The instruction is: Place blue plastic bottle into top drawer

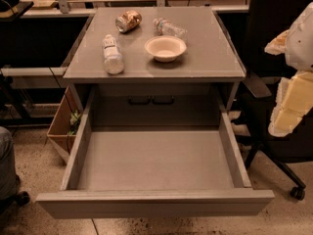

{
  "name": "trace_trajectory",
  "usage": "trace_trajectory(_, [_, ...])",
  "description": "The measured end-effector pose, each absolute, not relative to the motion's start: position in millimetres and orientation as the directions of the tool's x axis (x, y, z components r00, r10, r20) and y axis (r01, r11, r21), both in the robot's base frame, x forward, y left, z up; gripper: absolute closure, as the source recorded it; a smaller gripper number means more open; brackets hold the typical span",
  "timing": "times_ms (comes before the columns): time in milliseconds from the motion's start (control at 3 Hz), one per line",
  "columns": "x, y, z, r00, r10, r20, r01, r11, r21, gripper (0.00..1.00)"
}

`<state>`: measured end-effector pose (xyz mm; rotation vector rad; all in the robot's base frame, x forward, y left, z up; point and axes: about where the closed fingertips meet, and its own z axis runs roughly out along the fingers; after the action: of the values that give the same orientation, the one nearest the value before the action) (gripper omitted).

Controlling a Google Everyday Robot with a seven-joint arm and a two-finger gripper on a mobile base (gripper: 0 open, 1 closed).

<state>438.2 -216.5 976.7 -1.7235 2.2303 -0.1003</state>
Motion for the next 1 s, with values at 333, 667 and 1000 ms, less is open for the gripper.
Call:
trace_trajectory(333, [438,-216,977,-0.221,-0.953,-0.207,-0.930,0.270,-0.248,0.00])
trace_trajectory(667, [486,-175,966,-0.169,-0.950,-0.263,-0.933,0.241,-0.269,0.00])
trace_trajectory(1000, [527,-132,955,-0.124,-0.945,-0.303,-0.935,0.213,-0.282,0.00])
